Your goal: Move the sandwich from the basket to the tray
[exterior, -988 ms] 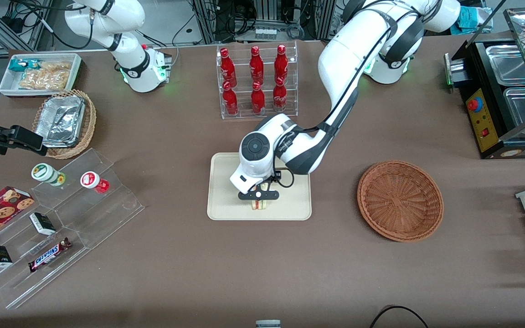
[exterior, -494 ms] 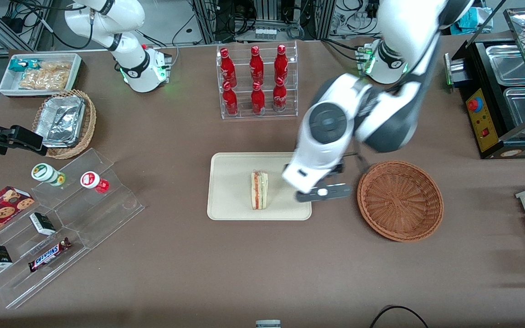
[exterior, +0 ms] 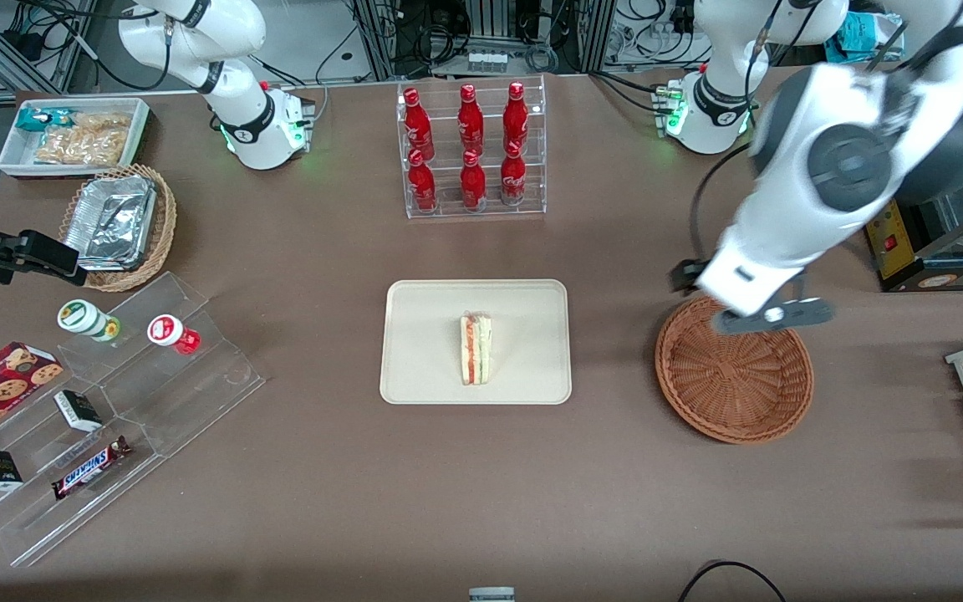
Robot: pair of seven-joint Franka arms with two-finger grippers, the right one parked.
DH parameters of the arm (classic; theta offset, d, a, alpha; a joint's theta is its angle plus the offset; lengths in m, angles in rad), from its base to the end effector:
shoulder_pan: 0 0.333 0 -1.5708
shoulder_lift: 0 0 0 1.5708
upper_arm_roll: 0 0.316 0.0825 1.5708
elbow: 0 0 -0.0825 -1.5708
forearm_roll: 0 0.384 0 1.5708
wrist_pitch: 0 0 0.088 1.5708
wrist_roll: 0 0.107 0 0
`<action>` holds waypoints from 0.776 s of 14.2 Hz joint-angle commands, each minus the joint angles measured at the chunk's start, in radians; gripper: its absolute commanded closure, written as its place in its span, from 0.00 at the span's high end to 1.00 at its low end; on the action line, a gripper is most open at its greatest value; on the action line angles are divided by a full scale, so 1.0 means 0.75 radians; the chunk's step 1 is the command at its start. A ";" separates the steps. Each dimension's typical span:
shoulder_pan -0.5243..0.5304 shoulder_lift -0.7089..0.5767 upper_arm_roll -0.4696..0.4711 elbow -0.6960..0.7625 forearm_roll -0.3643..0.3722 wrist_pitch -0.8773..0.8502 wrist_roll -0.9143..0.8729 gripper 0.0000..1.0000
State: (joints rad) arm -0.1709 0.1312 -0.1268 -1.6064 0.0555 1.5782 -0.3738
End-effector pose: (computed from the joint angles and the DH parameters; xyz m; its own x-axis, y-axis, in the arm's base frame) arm 0.5624 -0.1622 0.5341 0.9882 0.0766 -0.1328 0.0645 -0.9936 -0.0931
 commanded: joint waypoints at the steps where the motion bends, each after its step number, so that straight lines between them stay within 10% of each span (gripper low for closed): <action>1: 0.121 -0.119 -0.015 -0.067 -0.007 -0.042 0.120 1.00; 11: 0.240 -0.163 -0.015 -0.010 -0.013 -0.043 0.195 1.00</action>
State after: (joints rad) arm -0.0092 0.0347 -0.1259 -1.6138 0.0551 1.5498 -0.2709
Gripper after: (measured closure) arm 0.000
